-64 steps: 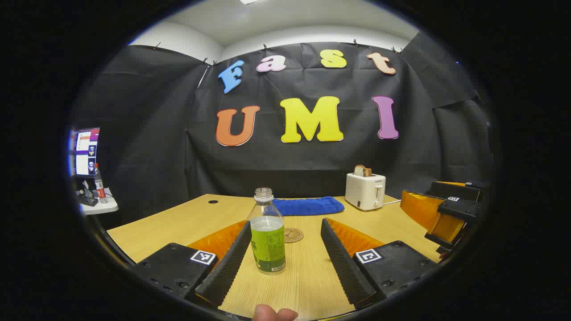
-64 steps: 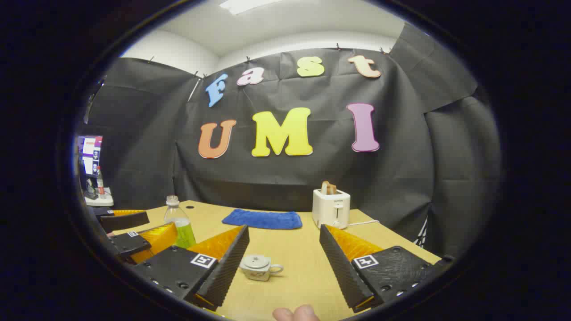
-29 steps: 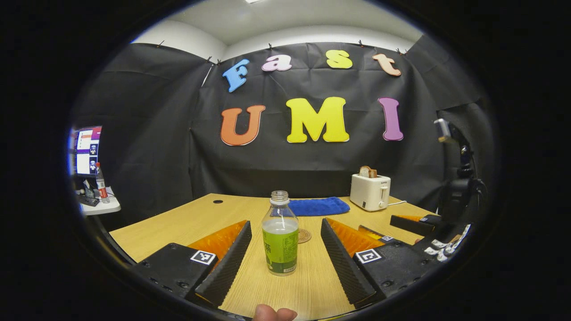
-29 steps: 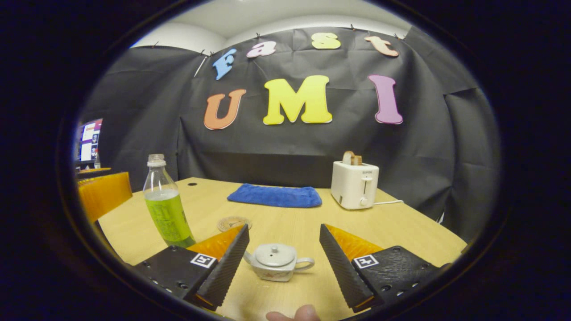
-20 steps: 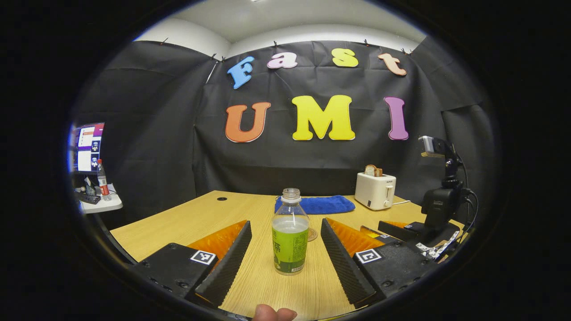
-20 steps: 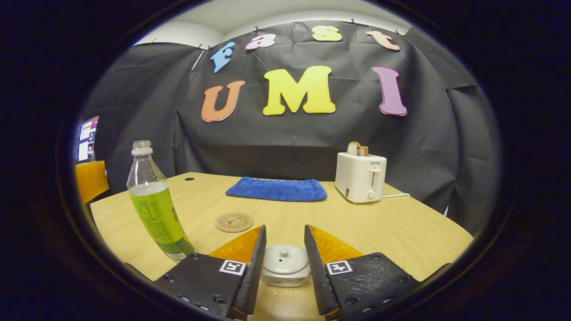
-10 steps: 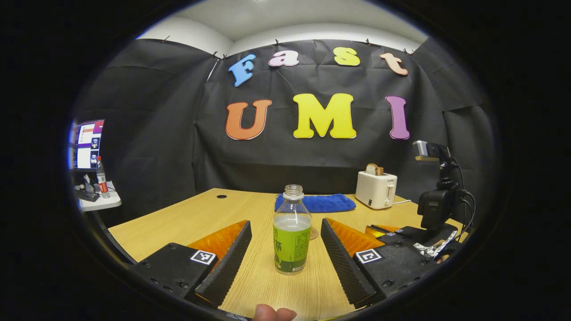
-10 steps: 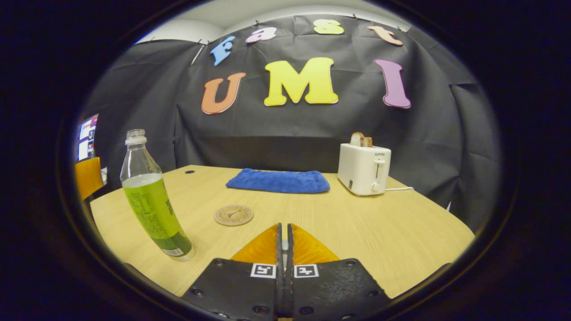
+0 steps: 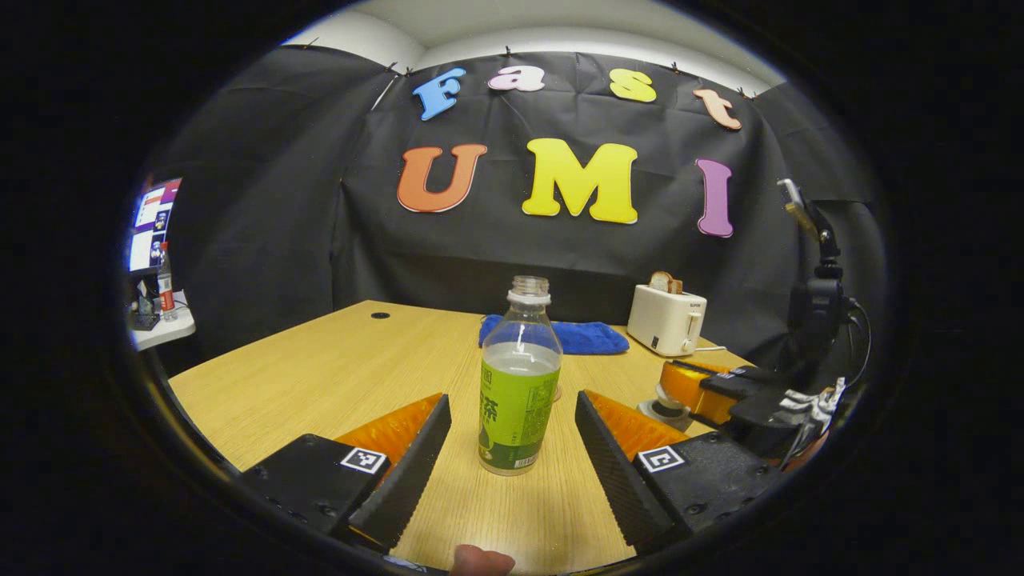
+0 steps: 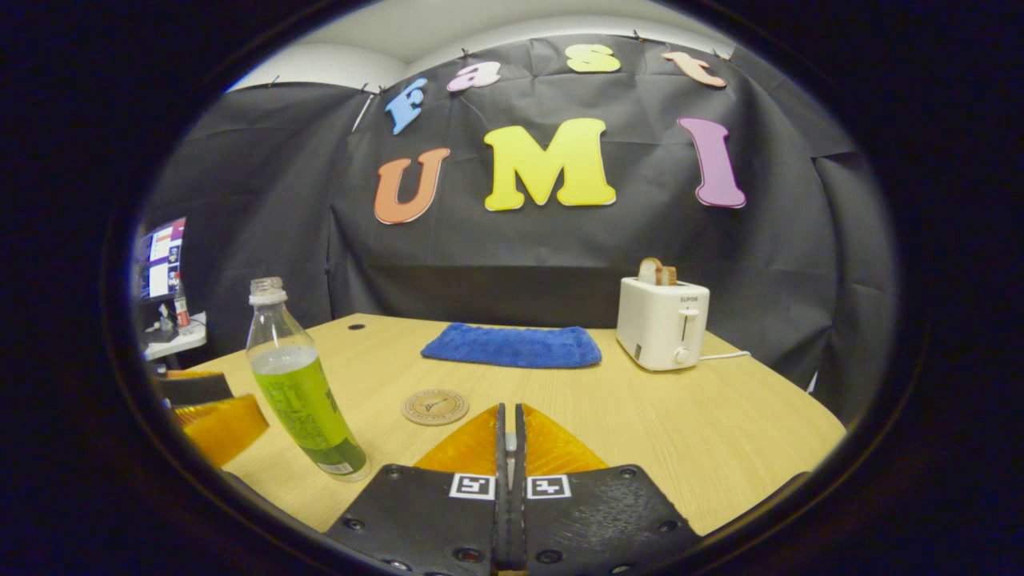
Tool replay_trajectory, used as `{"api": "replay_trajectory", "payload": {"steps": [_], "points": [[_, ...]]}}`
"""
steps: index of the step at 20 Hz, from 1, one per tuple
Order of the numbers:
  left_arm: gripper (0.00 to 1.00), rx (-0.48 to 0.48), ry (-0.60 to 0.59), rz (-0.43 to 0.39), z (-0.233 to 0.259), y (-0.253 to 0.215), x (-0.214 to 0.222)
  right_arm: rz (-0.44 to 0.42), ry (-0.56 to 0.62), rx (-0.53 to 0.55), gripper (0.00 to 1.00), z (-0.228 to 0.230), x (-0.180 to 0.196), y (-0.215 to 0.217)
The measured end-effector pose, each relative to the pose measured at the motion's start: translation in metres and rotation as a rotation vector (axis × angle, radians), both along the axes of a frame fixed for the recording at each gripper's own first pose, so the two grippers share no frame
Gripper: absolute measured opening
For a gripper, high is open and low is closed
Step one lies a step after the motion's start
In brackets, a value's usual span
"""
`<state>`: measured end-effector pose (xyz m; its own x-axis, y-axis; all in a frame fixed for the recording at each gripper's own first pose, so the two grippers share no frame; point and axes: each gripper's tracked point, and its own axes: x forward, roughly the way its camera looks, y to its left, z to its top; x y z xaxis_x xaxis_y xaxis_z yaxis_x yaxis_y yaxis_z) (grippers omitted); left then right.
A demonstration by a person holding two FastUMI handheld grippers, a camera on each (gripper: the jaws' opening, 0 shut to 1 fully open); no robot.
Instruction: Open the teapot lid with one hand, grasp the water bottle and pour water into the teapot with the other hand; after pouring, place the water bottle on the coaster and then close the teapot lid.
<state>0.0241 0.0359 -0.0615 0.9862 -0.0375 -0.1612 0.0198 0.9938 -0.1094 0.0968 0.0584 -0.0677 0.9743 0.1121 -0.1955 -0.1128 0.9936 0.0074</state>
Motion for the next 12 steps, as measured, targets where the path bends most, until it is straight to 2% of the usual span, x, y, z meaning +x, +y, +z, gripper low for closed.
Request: {"api": "replay_trajectory", "payload": {"steps": [12], "points": [[0.98,0.049,0.123,-0.025,-0.05,-0.004,0.038,-0.045,-0.047,0.002,0.0,0.031,-0.04,-0.045]]}}
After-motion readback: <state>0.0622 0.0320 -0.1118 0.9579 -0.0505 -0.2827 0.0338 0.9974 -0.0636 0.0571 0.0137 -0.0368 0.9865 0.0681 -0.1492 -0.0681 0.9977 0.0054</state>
